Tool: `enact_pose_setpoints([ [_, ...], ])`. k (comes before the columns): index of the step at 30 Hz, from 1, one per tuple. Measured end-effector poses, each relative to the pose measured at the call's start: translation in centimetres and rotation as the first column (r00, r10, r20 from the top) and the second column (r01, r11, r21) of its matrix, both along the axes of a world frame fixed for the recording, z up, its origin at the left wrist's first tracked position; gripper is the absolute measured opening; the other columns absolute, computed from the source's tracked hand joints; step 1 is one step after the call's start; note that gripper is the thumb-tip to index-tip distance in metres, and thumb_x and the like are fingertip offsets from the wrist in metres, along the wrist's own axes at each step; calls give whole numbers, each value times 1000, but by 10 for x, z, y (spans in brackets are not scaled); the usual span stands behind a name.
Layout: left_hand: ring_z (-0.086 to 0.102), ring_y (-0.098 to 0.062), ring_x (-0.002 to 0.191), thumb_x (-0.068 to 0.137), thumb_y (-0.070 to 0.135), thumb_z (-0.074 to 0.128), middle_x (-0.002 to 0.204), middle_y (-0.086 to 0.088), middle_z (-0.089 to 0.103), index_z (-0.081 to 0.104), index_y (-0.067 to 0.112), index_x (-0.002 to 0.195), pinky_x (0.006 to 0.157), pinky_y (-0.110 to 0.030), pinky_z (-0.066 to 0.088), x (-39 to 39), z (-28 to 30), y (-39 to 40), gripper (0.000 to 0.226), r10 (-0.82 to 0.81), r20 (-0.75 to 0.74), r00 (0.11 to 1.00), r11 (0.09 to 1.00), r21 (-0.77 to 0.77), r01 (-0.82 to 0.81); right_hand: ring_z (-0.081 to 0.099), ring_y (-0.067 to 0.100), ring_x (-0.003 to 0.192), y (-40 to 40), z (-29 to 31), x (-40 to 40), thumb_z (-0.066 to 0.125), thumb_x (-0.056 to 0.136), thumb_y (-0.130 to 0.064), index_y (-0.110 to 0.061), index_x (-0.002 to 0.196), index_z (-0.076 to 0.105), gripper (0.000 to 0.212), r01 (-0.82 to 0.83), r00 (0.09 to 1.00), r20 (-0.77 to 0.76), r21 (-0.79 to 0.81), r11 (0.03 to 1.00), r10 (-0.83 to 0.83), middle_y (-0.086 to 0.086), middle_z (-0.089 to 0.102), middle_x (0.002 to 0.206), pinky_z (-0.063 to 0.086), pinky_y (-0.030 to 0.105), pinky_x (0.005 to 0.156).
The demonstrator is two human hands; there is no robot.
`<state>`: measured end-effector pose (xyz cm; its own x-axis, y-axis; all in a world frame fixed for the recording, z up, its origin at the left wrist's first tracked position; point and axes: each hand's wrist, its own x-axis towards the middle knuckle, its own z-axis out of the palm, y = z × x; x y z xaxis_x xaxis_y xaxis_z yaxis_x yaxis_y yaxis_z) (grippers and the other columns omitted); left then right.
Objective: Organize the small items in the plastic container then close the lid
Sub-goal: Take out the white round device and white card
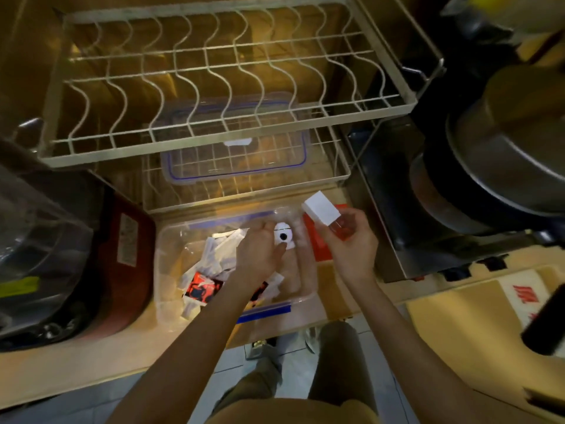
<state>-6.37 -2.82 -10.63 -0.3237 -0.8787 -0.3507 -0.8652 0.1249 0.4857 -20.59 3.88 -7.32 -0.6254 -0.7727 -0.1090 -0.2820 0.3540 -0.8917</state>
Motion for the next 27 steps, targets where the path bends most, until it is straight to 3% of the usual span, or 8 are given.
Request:
enact_pose_setpoints([
  [3, 41, -29, 126, 85, 29, 57, 141, -11, 40, 38, 17, 134, 94, -44, 46, -11, -9, 1, 54, 52, -11, 999, 999, 10, -52, 63, 15, 99, 0, -13, -18, 75, 76, -29, -24, 111, 55, 41, 25, 1000, 16, 71, 997, -27, -4, 65, 106, 53, 33, 87],
  [6, 43, -29, 124, 80, 28, 61, 139, -10, 40, 42, 19, 131, 92, -42, 47, -17, -13, 3, 55, 145, -21, 989, 989, -15, -145, 57, 22, 111, -5, -24, -28, 71, 80, -31, -20, 121, 51, 46, -32, 999, -23, 161, 987, 36, 6, 62, 119, 49, 44, 96],
  [9, 47, -30, 118, 75, 22, 66, 134, -13, 42, 42, 17, 128, 87, -39, 46, -22, -16, 5, 58, 211, -51, 976, 977, -26, -213, 54, 24, 115, -11, -29, -32, 67, 83, -33, -18, 125, 48, 48, -99, 990, -81, 213, 972, 119, 8, 58, 125, 46, 38, 97],
  [13, 54, -30, 109, 72, 26, 72, 124, -16, 55, 47, 13, 123, 84, -36, 46, -20, -20, 2, 59, 224, -122, 967, 973, -26, -229, 54, 21, 108, -15, -33, -38, 65, 85, -29, -22, 124, 48, 44, -112, 982, -123, 229, 967, 143, 10, 54, 124, 39, 25, 85],
  [18, 63, -28, 93, 70, 34, 75, 104, -11, 68, 57, 12, 108, 75, -35, 48, -8, -15, 5, 48, 266, -143, 953, 958, -65, -278, 55, 26, 111, -17, -36, -42, 62, 87, -28, -22, 128, 44, 45, -153, 966, -159, 276, 949, 202, 12, 49, 128, 42, 33, 91],
  [22, 63, -20, 81, 64, 35, 79, 93, -6, 70, 62, 15, 100, 68, -28, 44, 2, 9, 13, 44, 322, -265, 909, 911, -176, -374, 48, 24, 120, -18, -35, -45, 61, 87, -18, -15, 127, 48, 42, -201, 943, -218, 224, 954, 250, 10, 52, 128, 38, 30, 97],
  [24, 60, -14, 81, 63, 35, 79, 95, -2, 70, 62, 19, 101, 69, -27, 44, 1, 24, 17, 45, 277, -330, 902, 910, -211, -357, 47, 23, 120, -17, -32, -44, 60, 87, -15, -14, 128, 47, 44, -201, 946, -211, 212, 956, 246, 9, 51, 129, 38, 32, 100],
  [27, 59, -18, 92, 64, 33, 80, 104, -2, 68, 60, 20, 106, 76, -29, 44, -12, 42, 24, 48, 99, -356, 929, 944, -262, -202, 48, 20, 118, -9, -24, -41, 57, 87, -11, -12, 128, 48, 41, -157, 967, -182, 134, 979, 180, 9, 52, 128, 38, 29, 101],
])
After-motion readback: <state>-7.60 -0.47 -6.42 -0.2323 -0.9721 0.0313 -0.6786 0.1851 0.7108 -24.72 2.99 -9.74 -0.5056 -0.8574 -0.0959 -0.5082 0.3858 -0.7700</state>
